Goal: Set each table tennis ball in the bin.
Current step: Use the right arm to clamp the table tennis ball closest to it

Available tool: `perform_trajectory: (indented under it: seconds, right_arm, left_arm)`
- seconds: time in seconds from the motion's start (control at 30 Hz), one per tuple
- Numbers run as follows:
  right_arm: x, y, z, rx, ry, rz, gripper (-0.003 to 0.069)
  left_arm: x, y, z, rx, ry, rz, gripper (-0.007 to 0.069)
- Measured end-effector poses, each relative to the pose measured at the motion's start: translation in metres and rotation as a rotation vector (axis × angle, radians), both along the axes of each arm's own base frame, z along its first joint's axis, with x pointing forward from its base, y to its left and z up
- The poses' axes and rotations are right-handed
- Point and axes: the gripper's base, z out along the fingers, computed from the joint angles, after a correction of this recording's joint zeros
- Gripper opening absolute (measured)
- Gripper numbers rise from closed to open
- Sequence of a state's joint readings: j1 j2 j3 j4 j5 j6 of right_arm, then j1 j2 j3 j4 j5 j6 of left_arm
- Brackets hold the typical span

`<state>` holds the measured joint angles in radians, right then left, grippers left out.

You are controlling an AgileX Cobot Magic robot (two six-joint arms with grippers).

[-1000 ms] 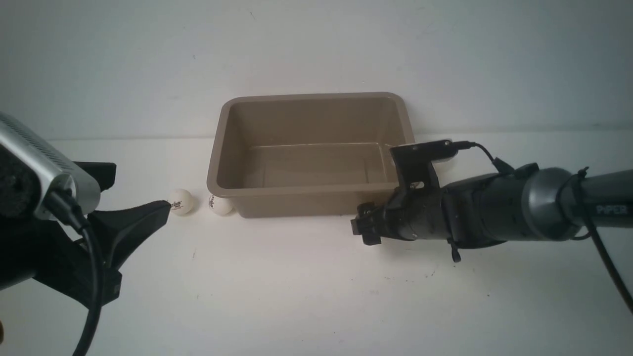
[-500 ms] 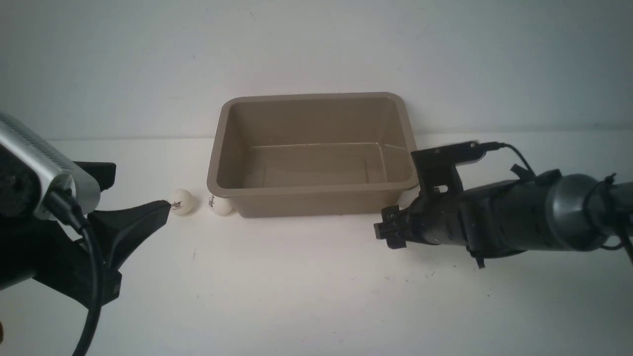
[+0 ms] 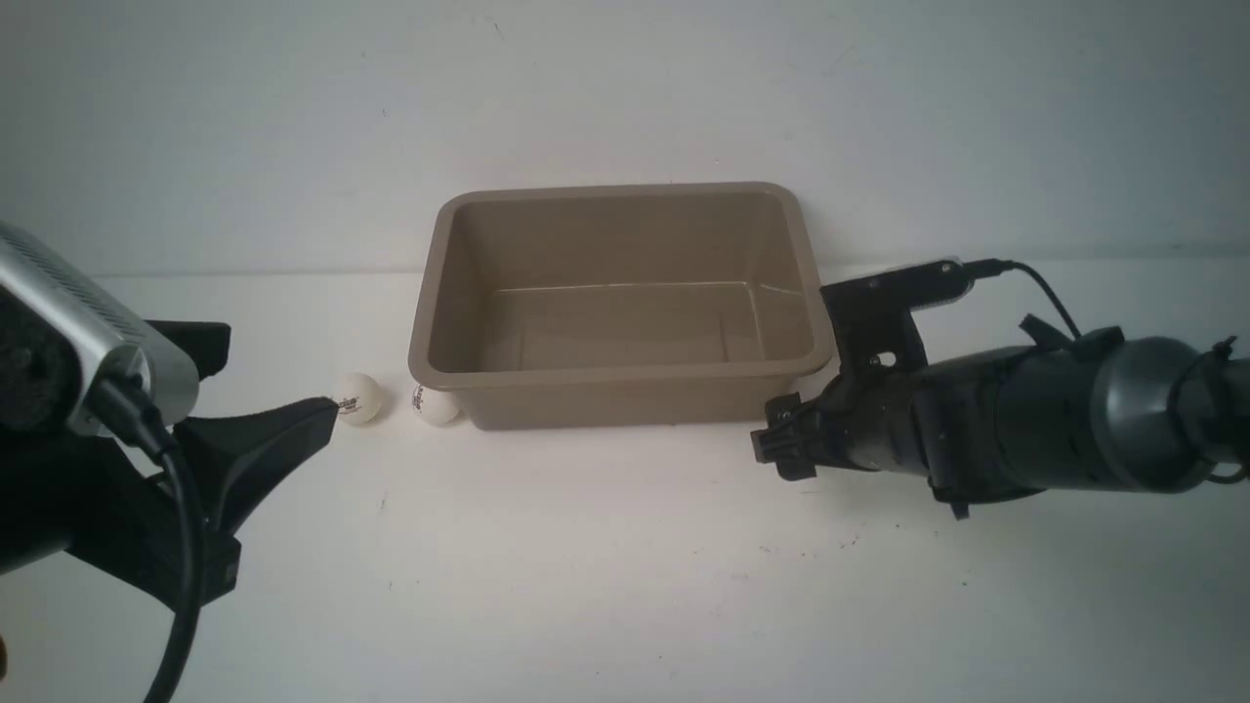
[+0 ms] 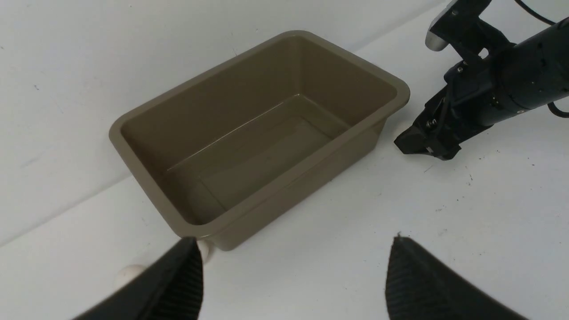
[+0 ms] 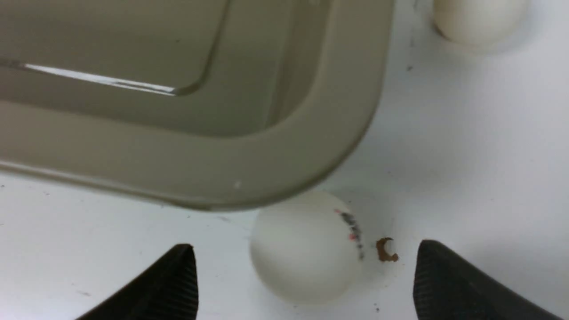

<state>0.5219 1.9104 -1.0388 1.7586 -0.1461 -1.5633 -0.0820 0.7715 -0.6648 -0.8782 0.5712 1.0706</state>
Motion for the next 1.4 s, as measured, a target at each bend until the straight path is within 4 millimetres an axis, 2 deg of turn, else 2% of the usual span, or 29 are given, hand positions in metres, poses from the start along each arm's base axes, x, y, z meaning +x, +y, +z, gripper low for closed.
perform_trajectory:
  seconds: [0.67,1.1,1.4]
  right_arm:
    - [0.000,-0.001,0.000,-0.005,-0.001,-0.007,0.0589]
    - [0.008,-0.011,0.000,0.108,0.028,0.020,0.0589]
    - [0.007,-0.006,0.000,0.132,0.033,0.089,0.0574]
  left_arm:
    - [0.000,0.000,0.000,0.000,0.003,-0.003,0.0499]
    - [0.000,0.000,0.000,0.000,0.003,-0.003,0.0499]
    - [0.000,0.000,0.000,0.000,0.003,-0.003,0.0499]
